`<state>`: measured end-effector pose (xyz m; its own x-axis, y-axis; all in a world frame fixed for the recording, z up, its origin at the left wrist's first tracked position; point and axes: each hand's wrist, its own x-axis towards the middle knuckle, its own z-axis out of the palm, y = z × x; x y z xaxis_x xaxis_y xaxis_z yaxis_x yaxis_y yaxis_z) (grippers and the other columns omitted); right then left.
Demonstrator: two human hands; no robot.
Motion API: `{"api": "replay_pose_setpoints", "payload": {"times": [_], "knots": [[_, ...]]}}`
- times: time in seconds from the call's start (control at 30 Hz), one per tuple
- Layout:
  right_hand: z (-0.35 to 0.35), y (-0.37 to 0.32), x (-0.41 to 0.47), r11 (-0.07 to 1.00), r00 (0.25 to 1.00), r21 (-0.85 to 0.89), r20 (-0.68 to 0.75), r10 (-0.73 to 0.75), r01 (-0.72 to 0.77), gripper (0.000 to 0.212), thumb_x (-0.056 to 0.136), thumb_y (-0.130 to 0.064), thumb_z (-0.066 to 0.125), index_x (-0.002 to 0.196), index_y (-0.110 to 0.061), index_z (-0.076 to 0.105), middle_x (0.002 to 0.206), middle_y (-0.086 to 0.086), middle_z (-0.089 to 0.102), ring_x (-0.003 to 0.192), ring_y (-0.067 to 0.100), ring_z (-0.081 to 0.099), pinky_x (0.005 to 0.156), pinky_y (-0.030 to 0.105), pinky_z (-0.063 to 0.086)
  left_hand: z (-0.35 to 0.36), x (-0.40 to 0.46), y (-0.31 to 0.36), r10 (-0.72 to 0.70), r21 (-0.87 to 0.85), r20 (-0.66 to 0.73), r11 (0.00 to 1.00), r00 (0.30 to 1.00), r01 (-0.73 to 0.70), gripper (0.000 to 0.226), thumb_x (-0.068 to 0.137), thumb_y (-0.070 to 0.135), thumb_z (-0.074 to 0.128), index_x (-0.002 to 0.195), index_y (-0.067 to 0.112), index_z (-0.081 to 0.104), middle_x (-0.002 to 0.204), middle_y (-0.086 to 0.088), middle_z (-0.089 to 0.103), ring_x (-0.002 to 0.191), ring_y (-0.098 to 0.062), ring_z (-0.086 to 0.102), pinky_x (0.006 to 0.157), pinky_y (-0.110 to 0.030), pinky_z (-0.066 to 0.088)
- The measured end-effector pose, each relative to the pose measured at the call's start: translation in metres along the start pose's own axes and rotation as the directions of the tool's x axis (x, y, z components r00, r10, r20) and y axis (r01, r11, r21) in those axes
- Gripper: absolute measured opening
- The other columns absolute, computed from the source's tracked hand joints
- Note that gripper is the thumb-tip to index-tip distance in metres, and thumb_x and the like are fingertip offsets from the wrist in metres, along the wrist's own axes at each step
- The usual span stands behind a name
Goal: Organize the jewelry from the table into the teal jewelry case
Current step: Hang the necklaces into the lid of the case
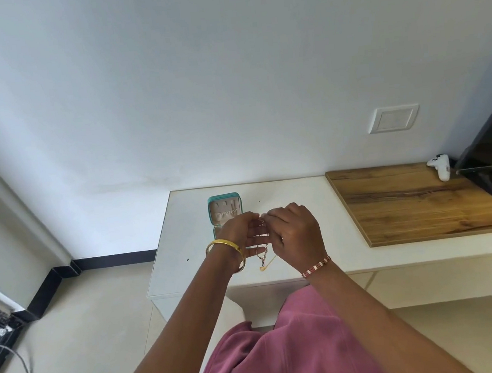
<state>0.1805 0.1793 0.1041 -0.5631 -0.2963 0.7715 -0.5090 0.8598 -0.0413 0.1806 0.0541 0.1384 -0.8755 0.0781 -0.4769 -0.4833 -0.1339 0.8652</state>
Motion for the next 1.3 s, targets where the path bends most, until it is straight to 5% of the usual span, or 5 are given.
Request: {"api": "replay_pose_setpoints", "payload": {"times": [0.2,0.4,0.7,0.97,1.3], "knots": [[0.001,-0.003,0.010,0.958,0.961,0.181,0.205,0.186,-0.224,0.015,0.079,-0.008,0.051,0.072,-0.009,0.065,0.071,0.005,0.063,0.069,0.025,0.055,0.061,0.028,0.044,-0.004,0.002,-0.001,0.041,0.061,-0.028,0.997,0.999,-0.039,0.026,0.091,0.019,0.045,0.072,0.011,0.060,0.052,0.003,0.067,0.065,-0.020,0.062,0.070,-0.029,0.049],[-0.009,-0.004,0.031,0.599,0.704,0.411,0.580,0.409,-0.687,0.010,0.085,-0.008,0.056,0.078,-0.006,0.062,0.076,0.005,0.060,0.067,0.013,0.050,0.060,0.015,0.037,-0.015,0.010,-0.008,0.241,0.369,-0.184,0.916,0.953,-0.160,0.020,0.089,0.022,0.051,0.078,0.012,0.064,0.069,0.000,0.064,0.060,-0.014,0.058,0.064,-0.024,0.047],[-0.016,0.003,0.049,0.571,0.558,0.331,0.781,0.282,-0.751,0.019,0.086,-0.009,0.053,0.068,-0.012,0.056,0.077,0.012,0.063,0.072,0.018,0.055,0.063,0.024,0.040,-0.013,0.005,-0.007,0.459,0.409,0.014,0.808,0.888,-0.424,0.024,0.090,0.009,0.050,0.108,0.005,0.066,0.088,-0.006,0.065,0.072,-0.004,0.060,0.081,-0.027,0.048],[-0.019,0.006,0.052,0.547,0.523,0.314,0.805,0.279,-0.776,0.020,0.086,-0.007,0.049,0.068,-0.009,0.058,0.070,0.009,0.061,0.064,0.014,0.049,0.056,0.019,0.036,-0.022,0.011,-0.010,0.515,0.550,0.065,0.696,0.855,-0.461,0.019,0.087,0.016,0.059,0.094,0.004,0.072,0.085,0.001,0.064,0.054,0.023,0.051,0.052,0.000,0.037],[-0.012,0.013,0.043,0.099,0.495,0.488,0.820,0.287,-0.867,0.032,0.087,-0.002,0.045,0.058,-0.009,0.057,0.056,0.000,0.061,0.061,0.014,0.053,0.060,0.023,0.043,-0.024,0.011,-0.008,0.321,0.072,0.017,0.944,0.947,-0.322,0.026,0.090,0.007,0.047,0.071,0.009,0.064,0.059,0.003,0.070,0.064,-0.010,0.066,0.077,-0.028,0.051]]}}
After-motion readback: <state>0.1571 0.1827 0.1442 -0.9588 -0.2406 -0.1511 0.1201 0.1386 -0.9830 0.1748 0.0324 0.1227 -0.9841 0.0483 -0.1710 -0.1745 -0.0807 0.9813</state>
